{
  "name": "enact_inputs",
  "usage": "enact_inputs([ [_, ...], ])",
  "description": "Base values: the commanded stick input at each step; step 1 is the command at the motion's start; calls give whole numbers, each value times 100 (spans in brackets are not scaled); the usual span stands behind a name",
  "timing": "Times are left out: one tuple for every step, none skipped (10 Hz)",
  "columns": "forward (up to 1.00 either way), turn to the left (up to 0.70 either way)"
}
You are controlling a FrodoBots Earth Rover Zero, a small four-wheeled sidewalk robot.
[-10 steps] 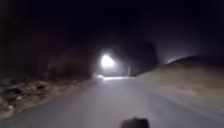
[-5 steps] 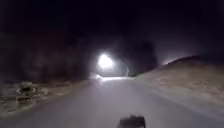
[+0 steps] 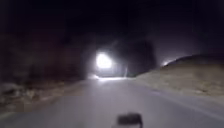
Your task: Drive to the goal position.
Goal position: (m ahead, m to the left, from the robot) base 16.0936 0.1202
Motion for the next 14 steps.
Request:
enact_inputs([
  [100,3],
  [100,3],
  [100,4],
  [100,10],
  [100,17],
  [100,19],
  [100,18],
  [100,7],
  [100,5],
  [100,19],
  [100,23],
  [100,26],
  [100,12],
  [100,5],
])
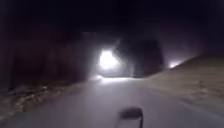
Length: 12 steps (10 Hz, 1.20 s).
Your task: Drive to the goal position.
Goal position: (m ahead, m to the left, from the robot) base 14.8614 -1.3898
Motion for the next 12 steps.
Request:
enact_inputs([
  [100,5],
  [100,5],
  [100,5],
  [100,14],
  [100,11],
  [100,4],
  [100,3],
  [100,4],
  [100,2],
  [100,0],
  [100,0],
  [100,0],
])
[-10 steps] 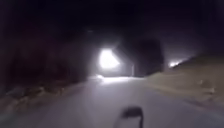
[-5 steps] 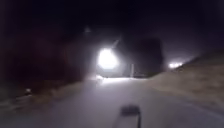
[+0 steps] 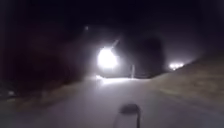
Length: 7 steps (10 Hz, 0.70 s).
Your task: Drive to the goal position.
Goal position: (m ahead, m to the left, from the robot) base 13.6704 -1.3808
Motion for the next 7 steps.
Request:
enact_inputs([
  [100,0],
  [100,1],
  [100,5],
  [100,13],
  [100,16],
  [100,18],
  [100,10],
])
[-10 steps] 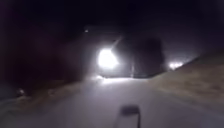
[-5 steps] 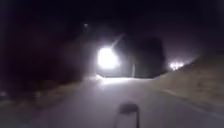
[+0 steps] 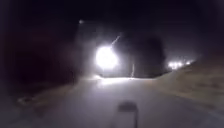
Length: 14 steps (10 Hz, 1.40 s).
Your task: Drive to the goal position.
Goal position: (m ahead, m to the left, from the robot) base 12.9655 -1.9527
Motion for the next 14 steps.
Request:
enact_inputs([
  [100,4],
  [100,4],
  [100,5],
  [100,5],
  [100,4],
  [100,5],
  [100,4],
  [100,4],
  [100,4],
  [100,4],
  [100,4],
  [100,3],
  [100,2],
  [100,0],
])
